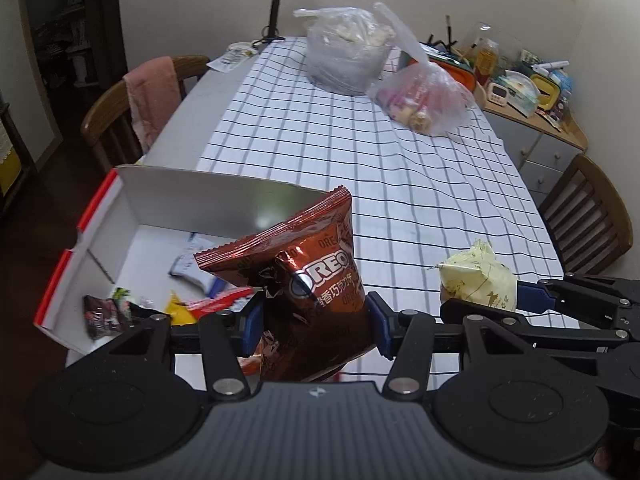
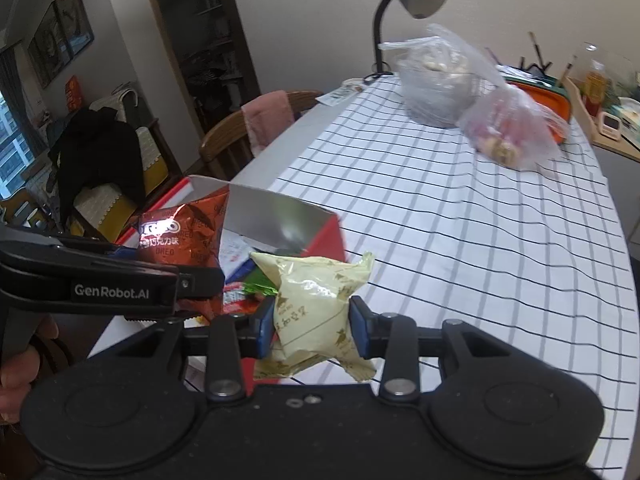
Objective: Organize snacks
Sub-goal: 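Carry both snacks into the box and open both tools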
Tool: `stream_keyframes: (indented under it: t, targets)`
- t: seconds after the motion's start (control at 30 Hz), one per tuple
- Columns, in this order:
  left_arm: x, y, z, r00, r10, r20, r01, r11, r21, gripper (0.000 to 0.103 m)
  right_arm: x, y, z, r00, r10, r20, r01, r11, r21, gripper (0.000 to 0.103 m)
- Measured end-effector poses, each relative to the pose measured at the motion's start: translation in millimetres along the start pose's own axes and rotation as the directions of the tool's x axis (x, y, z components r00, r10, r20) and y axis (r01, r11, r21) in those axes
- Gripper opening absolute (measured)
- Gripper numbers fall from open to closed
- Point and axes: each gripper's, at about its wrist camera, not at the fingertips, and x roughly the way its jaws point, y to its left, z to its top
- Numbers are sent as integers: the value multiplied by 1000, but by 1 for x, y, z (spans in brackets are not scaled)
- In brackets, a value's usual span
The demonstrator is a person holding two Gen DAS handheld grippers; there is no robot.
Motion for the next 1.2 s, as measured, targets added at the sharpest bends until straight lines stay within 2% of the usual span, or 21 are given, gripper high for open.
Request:
stream_keyframes:
  t: [0.37,0.5,0.7,0.93,1.2]
  targets:
    - [-6,82,4,999,38,-5,-39,999,-15,52,46,53,18,1000,-5,-16,4,1000,-26,37]
    - [5,106,6,998,49,-27,-50,999,-21,52,68,71,20,999,-12,-44,10,999,-45,34]
    - [32,135,5,994,73,-82,-75,997,-19,52,98,78,16,995,-23,-97,21,999,-27,36]
    - [65,158,0,984,92,-153,-95,995,-10,52,118,85,6,989,-41,-144,36,999,-39,37]
    - [82,161,-1,981,85,-173,-84,996,14,51,125,86,5,986,-60,-158,52,997,-55,38]
